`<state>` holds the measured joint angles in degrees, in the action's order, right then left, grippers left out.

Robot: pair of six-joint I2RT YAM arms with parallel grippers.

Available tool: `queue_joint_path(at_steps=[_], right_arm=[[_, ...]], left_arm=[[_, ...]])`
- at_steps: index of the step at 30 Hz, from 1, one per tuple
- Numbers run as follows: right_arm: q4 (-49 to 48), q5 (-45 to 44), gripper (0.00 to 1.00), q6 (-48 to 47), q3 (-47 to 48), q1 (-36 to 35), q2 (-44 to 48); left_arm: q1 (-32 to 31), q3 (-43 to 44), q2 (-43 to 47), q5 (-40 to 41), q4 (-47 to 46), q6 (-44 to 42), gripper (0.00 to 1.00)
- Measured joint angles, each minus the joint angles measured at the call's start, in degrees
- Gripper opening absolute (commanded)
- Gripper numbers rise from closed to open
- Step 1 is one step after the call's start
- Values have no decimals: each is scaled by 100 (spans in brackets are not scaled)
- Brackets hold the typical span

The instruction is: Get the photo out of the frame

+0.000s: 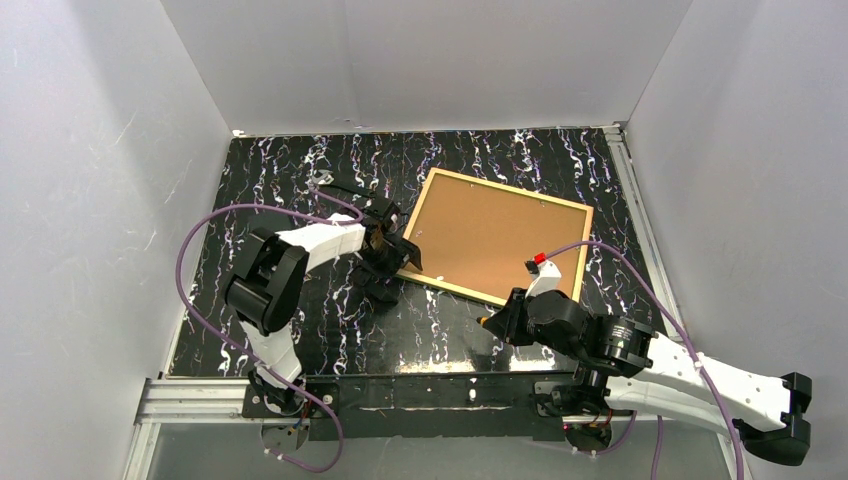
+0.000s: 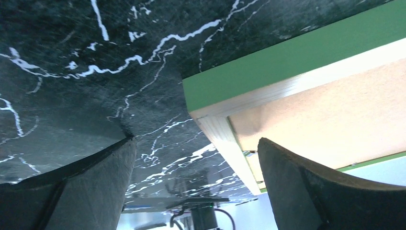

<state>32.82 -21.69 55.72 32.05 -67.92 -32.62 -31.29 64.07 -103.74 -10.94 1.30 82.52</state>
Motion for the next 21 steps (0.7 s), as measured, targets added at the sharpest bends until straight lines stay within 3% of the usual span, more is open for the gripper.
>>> queue_joint_path(at_steps=[3, 6, 11, 21], right_arm=[[0, 0, 1, 0, -2, 0, 7], [0, 0, 1, 2, -7, 0, 7], [2, -2, 1, 4, -48, 0, 48], [0, 2, 1, 7, -103, 0, 26]], left_arm=[[-61, -20, 13, 66, -116, 284, 94], [-157, -20, 4, 120, -203, 581, 84], [-291, -20, -17, 269, -175, 1060, 52], [-319, 170, -195, 297, -192, 1128, 30]])
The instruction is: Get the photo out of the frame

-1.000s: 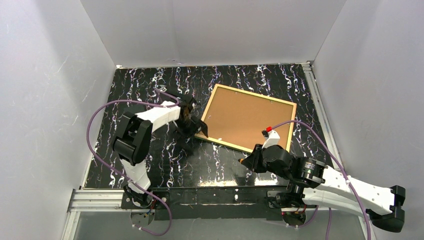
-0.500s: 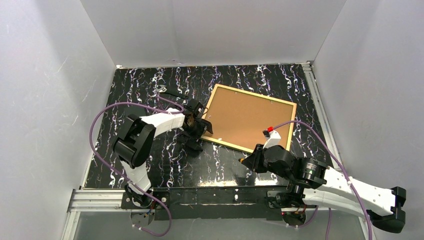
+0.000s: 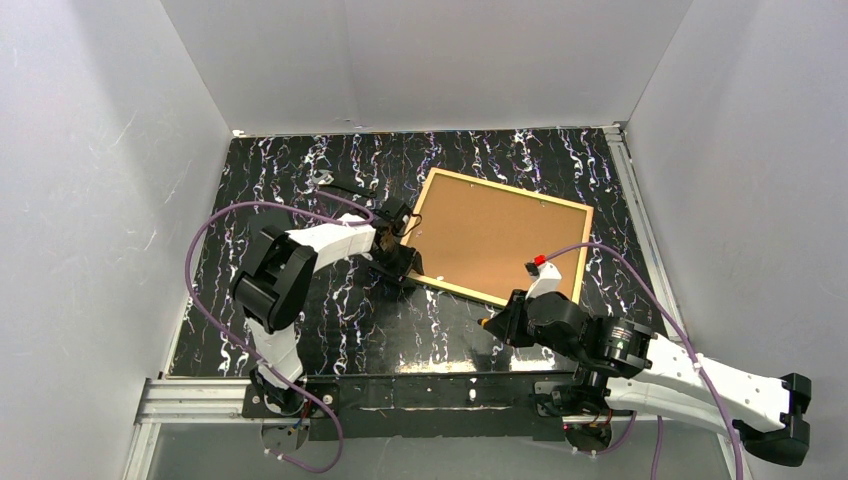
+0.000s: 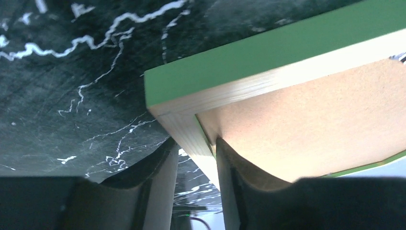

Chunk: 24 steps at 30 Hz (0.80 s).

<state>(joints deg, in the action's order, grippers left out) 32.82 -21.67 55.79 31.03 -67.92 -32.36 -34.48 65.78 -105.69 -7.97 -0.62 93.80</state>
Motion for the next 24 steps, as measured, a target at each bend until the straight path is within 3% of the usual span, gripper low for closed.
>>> queue_joint_path(at_steps=[4, 6, 7, 12, 17, 24], right_arm=[[2, 17, 1, 22, 0, 0, -109], [0, 33, 1, 42, 0, 0, -164], [0, 42, 1, 44, 0, 0, -199], [-2, 63, 1, 37, 0, 0, -422], [-31, 81, 1, -35, 2, 0, -739], [-181, 131, 1, -118, 122, 0, -1119]], left_arm=[[109, 319, -199, -85, 225, -656, 12], [199, 378, -267, -216, 256, -942, 9], [269, 415, -304, -295, 264, -1108, 1], [765, 951, -695, -647, 704, -2317, 0], [1097, 1980, -1268, -446, 1528, -4002, 0], [1233, 3362, -2050, -181, 2345, -5589, 0]])
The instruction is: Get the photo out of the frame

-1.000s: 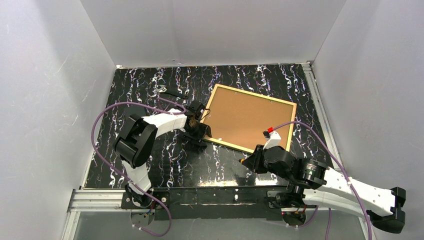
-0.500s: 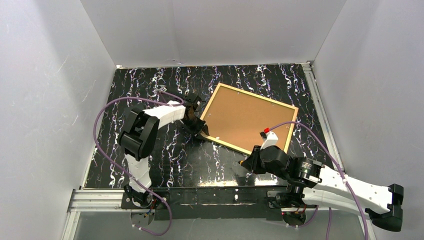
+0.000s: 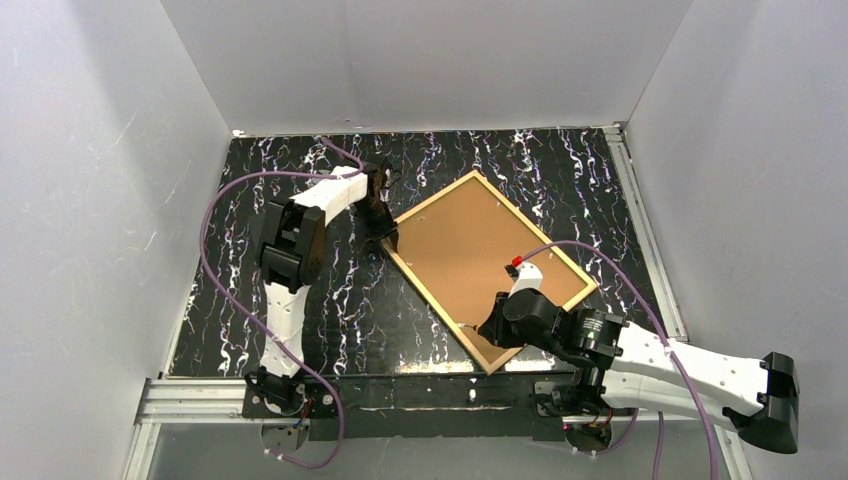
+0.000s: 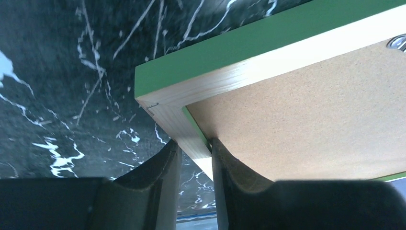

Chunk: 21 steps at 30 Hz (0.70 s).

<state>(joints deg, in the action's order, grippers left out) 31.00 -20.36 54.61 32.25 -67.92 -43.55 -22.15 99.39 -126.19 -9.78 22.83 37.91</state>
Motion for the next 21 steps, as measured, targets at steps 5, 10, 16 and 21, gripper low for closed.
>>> queue_joint_path(at_steps=[5, 10, 16, 21], right_arm=[[-111, 76, 1, -63, 138, 0, -254], [-122, 48, 1, -201, 457, 0, -699], [-109, -55, 1, -577, 1528, 149, -1884], [-164, -59, 1, -992, 2409, 507, -2935]], left_arm=[[57, 575, -363, -136, 313, -614, 0], [90, 610, -389, -343, 341, -837, 0], [105, 553, -389, -511, 256, -892, 0], [144, 520, -389, -640, 251, -863, 0]])
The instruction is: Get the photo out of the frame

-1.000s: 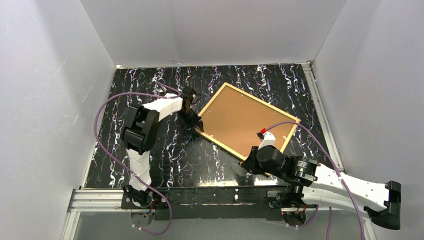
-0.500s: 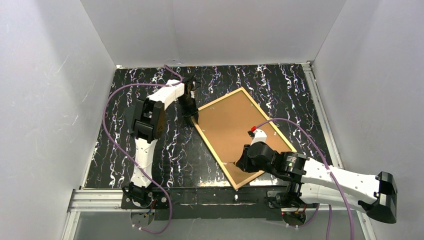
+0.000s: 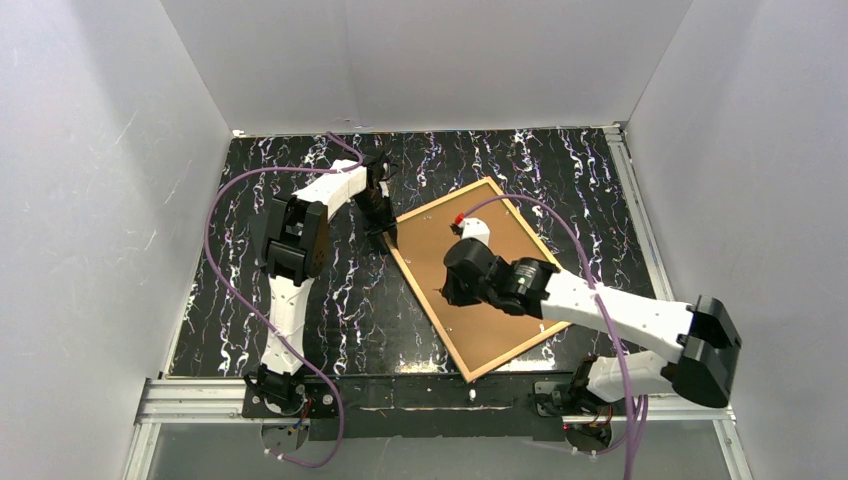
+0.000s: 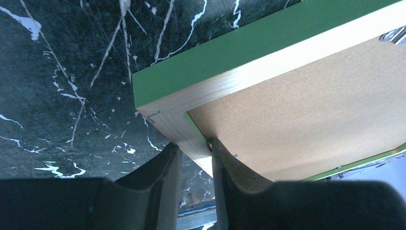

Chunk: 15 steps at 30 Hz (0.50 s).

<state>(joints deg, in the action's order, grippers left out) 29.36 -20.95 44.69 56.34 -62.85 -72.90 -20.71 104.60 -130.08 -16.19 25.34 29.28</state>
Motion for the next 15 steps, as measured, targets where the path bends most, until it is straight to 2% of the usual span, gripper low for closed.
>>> queue_joint_path(at_steps=[6, 11, 15], right_arm=[[-81, 136, 1, -588, 693, 393, -1025], [-85, 166, 1, -1005, 1460, 417, -1823], [-90, 197, 1, -1241, 1696, 420, -2153]], left_arm=[[26, -31, 4, -68, -17, 70, 0], [59, -66, 7, -153, -39, 144, 0], [79, -83, 4, -240, -37, 177, 0]])
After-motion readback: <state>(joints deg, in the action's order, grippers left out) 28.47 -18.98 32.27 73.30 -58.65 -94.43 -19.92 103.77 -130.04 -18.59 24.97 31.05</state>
